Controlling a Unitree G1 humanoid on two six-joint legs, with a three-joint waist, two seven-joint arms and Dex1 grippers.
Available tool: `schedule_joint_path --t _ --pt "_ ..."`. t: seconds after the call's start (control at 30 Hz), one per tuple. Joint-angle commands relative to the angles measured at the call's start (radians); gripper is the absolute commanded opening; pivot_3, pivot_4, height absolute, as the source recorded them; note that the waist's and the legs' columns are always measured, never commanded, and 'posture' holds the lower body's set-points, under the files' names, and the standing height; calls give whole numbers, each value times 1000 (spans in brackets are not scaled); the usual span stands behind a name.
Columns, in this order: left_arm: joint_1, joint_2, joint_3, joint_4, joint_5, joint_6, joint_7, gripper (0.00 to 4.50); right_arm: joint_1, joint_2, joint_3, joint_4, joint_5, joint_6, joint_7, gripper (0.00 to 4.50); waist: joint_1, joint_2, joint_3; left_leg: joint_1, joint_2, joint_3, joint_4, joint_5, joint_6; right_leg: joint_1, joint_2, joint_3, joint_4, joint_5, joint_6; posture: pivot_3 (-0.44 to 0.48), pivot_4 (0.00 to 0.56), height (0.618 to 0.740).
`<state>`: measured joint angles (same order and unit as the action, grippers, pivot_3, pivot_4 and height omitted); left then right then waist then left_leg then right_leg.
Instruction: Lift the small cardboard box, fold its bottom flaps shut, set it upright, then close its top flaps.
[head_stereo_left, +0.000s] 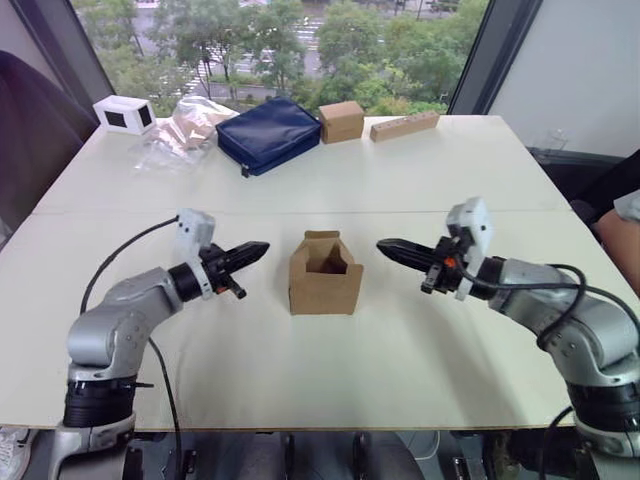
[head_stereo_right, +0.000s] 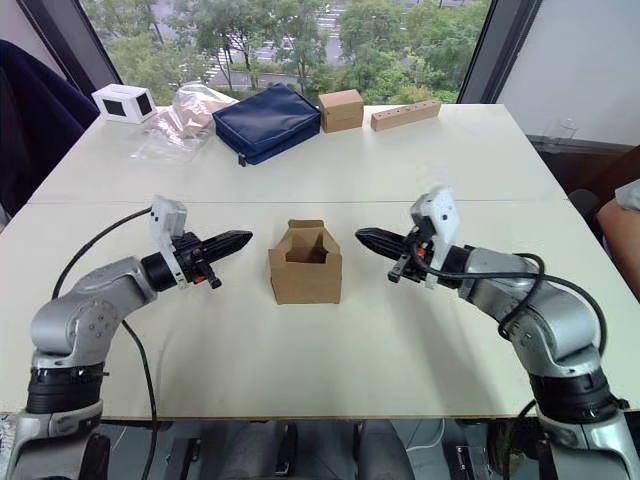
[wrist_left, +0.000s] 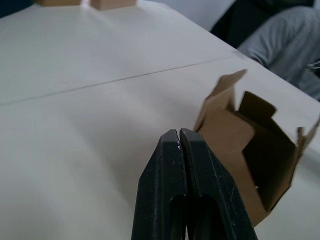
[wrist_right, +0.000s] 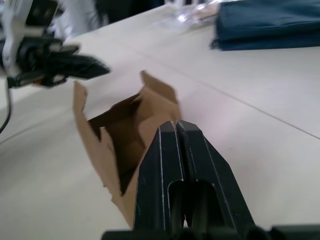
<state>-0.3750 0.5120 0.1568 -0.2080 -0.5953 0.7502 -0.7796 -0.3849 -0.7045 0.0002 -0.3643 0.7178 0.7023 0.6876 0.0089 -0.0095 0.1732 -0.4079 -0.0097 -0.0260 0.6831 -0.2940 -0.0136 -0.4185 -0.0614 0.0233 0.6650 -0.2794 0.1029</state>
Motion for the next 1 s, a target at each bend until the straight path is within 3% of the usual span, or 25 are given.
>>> schedule_joint_path --t 0.03,0.2,0.4,0.67,1.0 --pt "-8 18 0 33 15 -45 -13 31 5 -6 22 25 -59 -22 28 0 0 0 0 0 0 0 0 0 0 0 0 0 0 0 0 0 150 740" --pt "41 27 1 68 22 -58 1 31 80 36 44 59 -127 -46 6 0 -1 0 0 0 0 0 0 0 0 0 0 0 0 0 0 0 150 740" --pt "130 5 -93 15 57 -72 11 31 136 84 119 77 -231 -73 -11 0 -2 0 0 0 0 0 0 0 0 0 0 0 0 0 0 0 150 740" --pt "177 6 -172 -14 90 -96 -14 31 150 158 133 46 -208 -31 2 0 -3 0 0 0 0 0 0 0 0 0 0 0 0 0 0 0 150 740" --pt "234 9 -168 -86 35 -35 -20 31 222 172 152 -53 -204 24 -13 0 -3 0 0 0 0 0 -1 0 0 0 -1 0 0 0 0 0 150 740"
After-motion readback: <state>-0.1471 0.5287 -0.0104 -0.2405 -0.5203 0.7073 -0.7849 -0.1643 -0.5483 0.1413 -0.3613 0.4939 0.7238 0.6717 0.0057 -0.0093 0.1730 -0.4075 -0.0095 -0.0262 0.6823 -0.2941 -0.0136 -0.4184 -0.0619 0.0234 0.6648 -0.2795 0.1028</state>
